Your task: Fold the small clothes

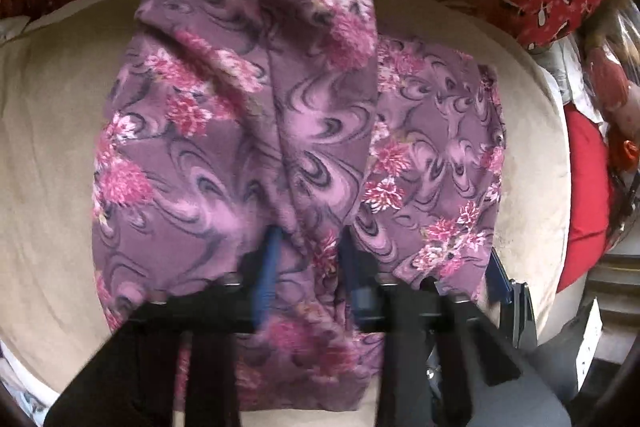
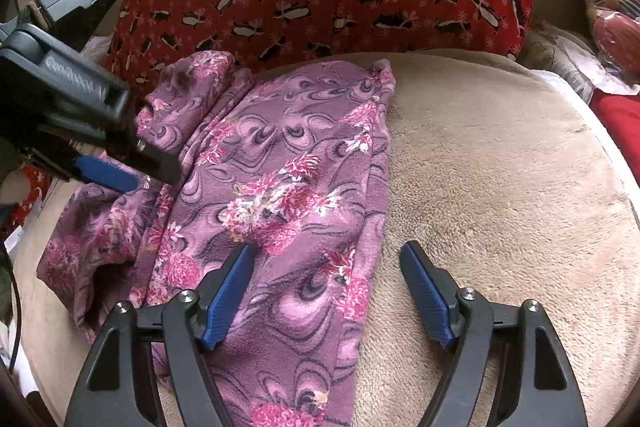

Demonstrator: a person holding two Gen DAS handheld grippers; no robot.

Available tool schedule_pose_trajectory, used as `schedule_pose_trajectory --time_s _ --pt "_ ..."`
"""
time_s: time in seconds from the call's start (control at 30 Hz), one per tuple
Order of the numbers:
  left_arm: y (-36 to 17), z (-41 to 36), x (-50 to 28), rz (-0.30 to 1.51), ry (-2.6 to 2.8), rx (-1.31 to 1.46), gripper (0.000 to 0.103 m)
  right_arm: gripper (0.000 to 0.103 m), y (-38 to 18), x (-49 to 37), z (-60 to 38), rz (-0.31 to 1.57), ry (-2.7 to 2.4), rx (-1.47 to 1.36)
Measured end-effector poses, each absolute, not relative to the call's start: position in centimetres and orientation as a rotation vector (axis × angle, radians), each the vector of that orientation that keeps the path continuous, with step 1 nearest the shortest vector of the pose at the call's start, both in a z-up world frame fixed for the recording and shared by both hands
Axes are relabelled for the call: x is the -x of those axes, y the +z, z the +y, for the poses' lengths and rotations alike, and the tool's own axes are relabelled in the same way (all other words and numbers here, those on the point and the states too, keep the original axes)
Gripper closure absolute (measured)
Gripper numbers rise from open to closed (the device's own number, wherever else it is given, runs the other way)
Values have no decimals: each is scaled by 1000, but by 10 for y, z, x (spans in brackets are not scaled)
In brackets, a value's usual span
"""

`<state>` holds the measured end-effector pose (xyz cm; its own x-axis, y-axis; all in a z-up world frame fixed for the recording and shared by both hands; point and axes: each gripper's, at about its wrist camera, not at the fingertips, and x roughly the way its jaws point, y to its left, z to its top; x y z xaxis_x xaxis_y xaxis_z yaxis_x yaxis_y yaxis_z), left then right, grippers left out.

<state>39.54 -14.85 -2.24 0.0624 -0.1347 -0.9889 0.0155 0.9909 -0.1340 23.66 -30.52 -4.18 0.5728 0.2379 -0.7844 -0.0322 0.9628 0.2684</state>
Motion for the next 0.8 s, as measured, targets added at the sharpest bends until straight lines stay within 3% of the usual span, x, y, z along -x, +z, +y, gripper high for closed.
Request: schedule_pose_trajectory --time_s 0.03,0.5,0.8 --pt "-20 -144 -396 1505 -135 146 98 24 -42 -236 -305 949 161 -235" --pt "27 -120 -391 1463 -309 399 99 22 -43 -236 -306 942 174 -241" --pt "-21 -120 -393 1528 -315 509 98 22 -43 -236 -306 945 174 -237"
